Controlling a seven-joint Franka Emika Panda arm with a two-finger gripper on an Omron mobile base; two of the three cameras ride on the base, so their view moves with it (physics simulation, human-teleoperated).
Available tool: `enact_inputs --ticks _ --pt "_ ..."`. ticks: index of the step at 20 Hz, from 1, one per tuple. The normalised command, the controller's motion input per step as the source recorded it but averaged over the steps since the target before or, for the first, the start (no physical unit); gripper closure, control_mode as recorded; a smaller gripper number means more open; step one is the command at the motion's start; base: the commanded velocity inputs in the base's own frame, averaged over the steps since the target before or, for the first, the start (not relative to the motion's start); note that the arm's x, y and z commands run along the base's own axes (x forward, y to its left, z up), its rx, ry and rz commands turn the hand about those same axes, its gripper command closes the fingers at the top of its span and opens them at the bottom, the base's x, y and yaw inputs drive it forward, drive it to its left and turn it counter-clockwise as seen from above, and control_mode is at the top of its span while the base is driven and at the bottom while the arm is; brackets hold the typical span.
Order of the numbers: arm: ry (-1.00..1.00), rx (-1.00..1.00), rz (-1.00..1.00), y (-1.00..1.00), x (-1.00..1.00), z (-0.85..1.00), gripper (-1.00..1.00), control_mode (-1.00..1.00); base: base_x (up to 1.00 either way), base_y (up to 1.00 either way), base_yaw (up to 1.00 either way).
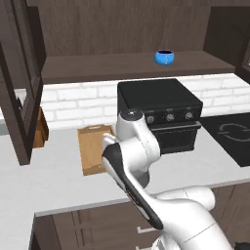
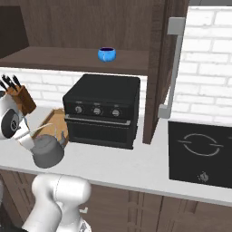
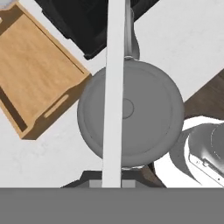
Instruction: Pick the kettle from the counter and place it on the tray. Then pick the mug from the cabinet and place it on the tray. Then close the cabinet doors.
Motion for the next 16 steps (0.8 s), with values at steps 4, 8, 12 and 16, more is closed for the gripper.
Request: enact_inputs --ticks 4,8,12,16 --pt "0.05 -0.03 0.0 0.81 0.19 0.0 1.0 -1.0 0.0 0.0 0.0" --pt "0.03 0.0 -0.1 0.5 0.59 0.0 1.0 -1.0 0.0 0.0 0.0" --pt "0.0 0.0 -0.07 0.23 0.58 0.18 1.0 -1.0 0.0 0.0 0.0" --pt "-0.11 0.0 -0.07 0.24 0.58 0.31 1.0 -1.0 0.0 0.0 0.0"
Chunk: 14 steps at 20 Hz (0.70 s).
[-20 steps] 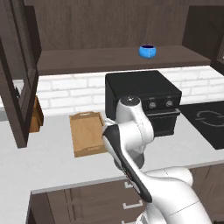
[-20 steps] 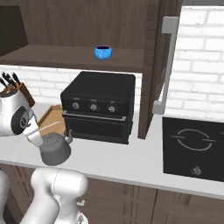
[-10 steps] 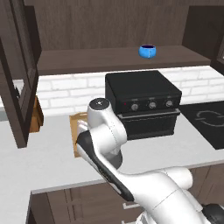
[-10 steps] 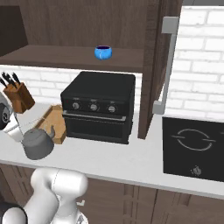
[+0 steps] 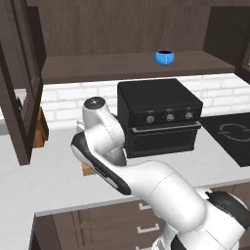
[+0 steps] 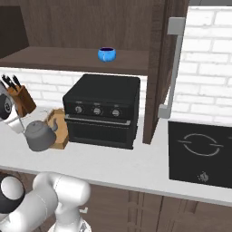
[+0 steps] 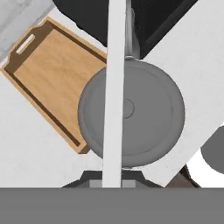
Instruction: Pick the kettle from the counter and place it on the tray. Then pick the mug from the cabinet and place it on the tray. Then close the cabinet doors.
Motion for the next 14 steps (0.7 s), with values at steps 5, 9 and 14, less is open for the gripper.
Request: enact_inputs --ticks 5,9,14 --pt "-0.19 0.03 -0.06 0.14 0.54 0.19 1.0 -1.0 0.0 0.0 0.0" --pt "-0.12 0.05 -0.06 0.08 0.69 0.0 1.0 -1.0 0.0 0.0 0.0" --pt "-0.01 0.1 -0.05 0.02 0.85 -0.05 1.0 -1.0 0.0 0.0 0.0"
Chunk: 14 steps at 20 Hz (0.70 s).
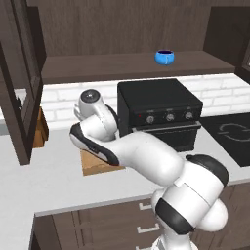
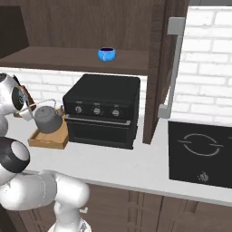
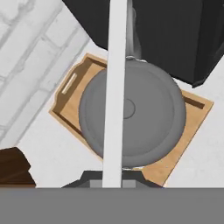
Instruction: Pick the kettle from the counter and place it on the tray. Then pick the mug from the cabinet and place it on the tray. Then close the cabinet doors.
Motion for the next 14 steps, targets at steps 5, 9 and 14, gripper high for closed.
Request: enact_inputs --ticks 5,9,14 --pt "0.0 0.1 0.0 0.11 0.75 -0.16 1.0 -1.0 0.0 0.0 0.0" --pt "0.0 0.01 0.0 0.29 0.58 -0.34 1.0 -1.0 0.0 0.0 0.0" --pt "0.0 0.0 0.0 0.21 0.45 -0.33 1.0 -1.0 0.0 0.0 0.0"
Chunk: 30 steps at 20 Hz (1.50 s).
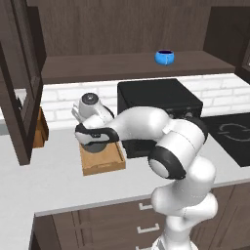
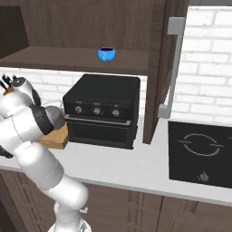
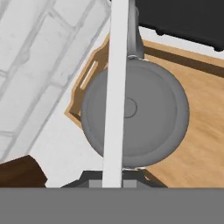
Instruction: Pick the kettle from the counter and place it on the tray. Then pick the mug from the cabinet and place it on the tray. Then close the cabinet doors.
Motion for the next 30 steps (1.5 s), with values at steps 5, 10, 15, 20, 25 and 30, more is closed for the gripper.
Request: enact_inputs --ticks 5,10,15,20,25,30 --pt "0.02 0.0 -0.05 0.01 0.3 -0.07 1.0 -1.0 0.0 0.0 0.0" --pt "0.01 0.0 -0.11 0.0 0.18 -0.05 1.0 -1.0 0.0 0.0 0.0" --pt "0.0 0.0 -0.11 0.01 0.21 -0.21 1.0 -1.0 0.0 0.0 0.0" --pt "0.0 0.01 -0.09 0.0 0.04 -0.16 -1.0 -1.0 0.0 0.0 0.0" --pt "0.03 0.05 -0.03 -0.1 0.0 -0.09 -1.0 -1.0 0.0 0.0 0.0" --pt "0.02 0.05 -0.01 -0.12 0.0 -0.1 -1.0 -1.0 0.0 0.0 0.0"
